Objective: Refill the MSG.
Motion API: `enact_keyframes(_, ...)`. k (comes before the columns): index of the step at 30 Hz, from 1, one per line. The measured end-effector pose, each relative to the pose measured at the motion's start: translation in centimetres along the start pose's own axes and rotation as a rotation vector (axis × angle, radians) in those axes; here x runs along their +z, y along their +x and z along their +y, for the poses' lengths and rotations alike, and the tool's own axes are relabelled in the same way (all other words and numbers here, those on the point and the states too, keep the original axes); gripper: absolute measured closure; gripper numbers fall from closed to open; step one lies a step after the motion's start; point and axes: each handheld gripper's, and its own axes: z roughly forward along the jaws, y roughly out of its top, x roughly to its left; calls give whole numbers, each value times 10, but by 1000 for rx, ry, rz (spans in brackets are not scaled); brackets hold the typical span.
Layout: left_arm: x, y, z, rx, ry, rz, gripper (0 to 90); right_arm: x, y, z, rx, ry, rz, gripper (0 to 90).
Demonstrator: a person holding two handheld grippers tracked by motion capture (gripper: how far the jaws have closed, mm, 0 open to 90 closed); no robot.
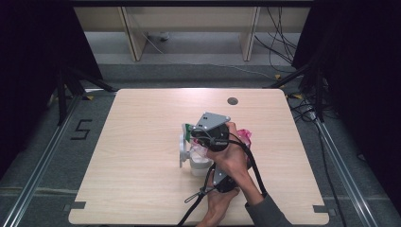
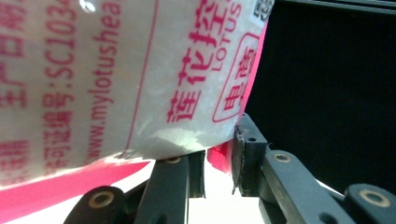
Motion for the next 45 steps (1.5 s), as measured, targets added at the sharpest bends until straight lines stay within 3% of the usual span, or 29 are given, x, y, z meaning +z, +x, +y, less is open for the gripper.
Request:
enact_keyframes(2,-1,2,0,11,11,17,767,1,-1,0,-25,-6,-6,900)
enact_keyframes(4,-1,2,0,15,12,20,766,2,0,-1,-12,3,4,900)
enact_keyframes(6,0,0,-1,-14,1,-23,767,1,0,-1,6,2,1,900)
enact_keyframes(15,0,0,-1,-13,0,-24,766,0,-1,-1,-5,-8,2,900)
enact_keyframes(16,-4,6,1,67,69,-17,767,0,-1,-1,4,-6,2,900)
enact_keyframes(17,-4,8,1,84,84,-17,766,-1,-2,-1,-5,-11,1,900)
enact_keyframes(20,-4,7,1,72,71,-8,766,-3,-1,-1,28,-14,8,900)
enact_keyframes(21,-4,7,1,74,71,-9,766,-3,-3,-1,7,-19,5,900)
enact_keyframes(24,-3,7,1,69,66,-7,765,-4,-3,-1,22,-20,14,900)
enact_keyframes(26,-3,7,1,74,70,-7,764,-4,-3,-1,4,-24,13,900)
enact_keyframes(29,-4,8,1,77,84,-1,763,-5,-4,-1,25,-27,19,900)
enact_keyframes(30,0,3,0,4,20,-9,763,-6,-3,-1,39,-28,22,900)
enact_keyframes(33,0,2,-1,-11,18,-17,763,-7,-5,-1,33,-39,28,900)
enact_keyframes(35,-1,3,-1,-4,23,-8,762,-7,-6,-1,29,-48,30,900)
enact_keyframes(36,-7,8,0,70,75,41,762,-8,-6,-1,30,-45,36,900)
enact_keyframes(38,-8,11,1,98,98,54,762,-8,-6,-1,34,-45,34,900)
enact_keyframes(40,-7,9,0,66,78,40,761,-8,-7,-2,37,-51,35,900)
enact_keyframes(45,-6,9,0,64,80,31,761,-10,-7,-2,58,-52,38,900)
